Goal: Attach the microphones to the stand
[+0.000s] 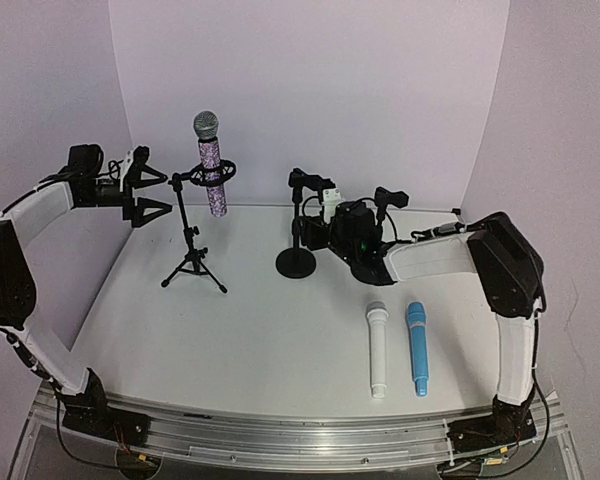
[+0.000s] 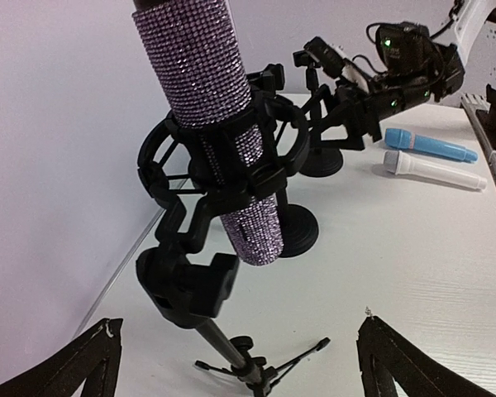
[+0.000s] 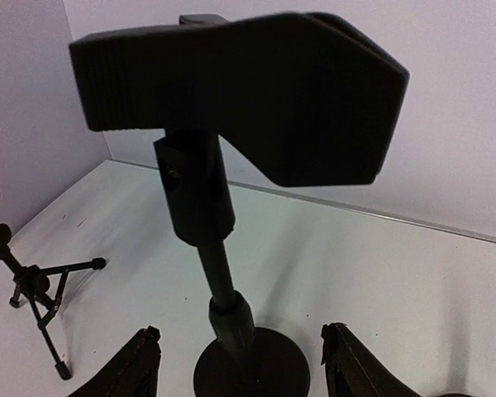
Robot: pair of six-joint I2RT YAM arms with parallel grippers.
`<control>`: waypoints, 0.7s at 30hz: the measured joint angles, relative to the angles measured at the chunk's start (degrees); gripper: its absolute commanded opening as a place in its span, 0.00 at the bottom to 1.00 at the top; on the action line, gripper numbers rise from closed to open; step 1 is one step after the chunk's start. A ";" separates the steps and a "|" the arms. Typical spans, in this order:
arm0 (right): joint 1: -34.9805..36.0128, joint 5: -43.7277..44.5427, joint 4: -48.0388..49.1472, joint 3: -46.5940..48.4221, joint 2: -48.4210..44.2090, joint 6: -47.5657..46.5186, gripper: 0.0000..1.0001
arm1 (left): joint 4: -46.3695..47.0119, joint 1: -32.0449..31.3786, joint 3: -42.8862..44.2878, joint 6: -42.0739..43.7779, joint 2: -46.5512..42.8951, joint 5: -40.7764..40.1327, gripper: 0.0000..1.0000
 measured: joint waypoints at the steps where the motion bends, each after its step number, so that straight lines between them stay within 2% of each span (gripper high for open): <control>1: -0.05 0.61 2.16 0.00 1.19 -0.05 0.65 | 0.04 0.00 -0.73 -0.95 -0.80 0.29 0.99; 11: -0.07 2.93 14.14 5.96 9.97 -2.51 0.61 | 6.46 -0.07 -8.70 -9.67 -6.48 0.25 0.99; 21: -0.08 3.62 19.91 12.46 16.36 -5.03 0.36 | 10.04 -0.07 -9.43 -12.50 -6.82 0.30 0.99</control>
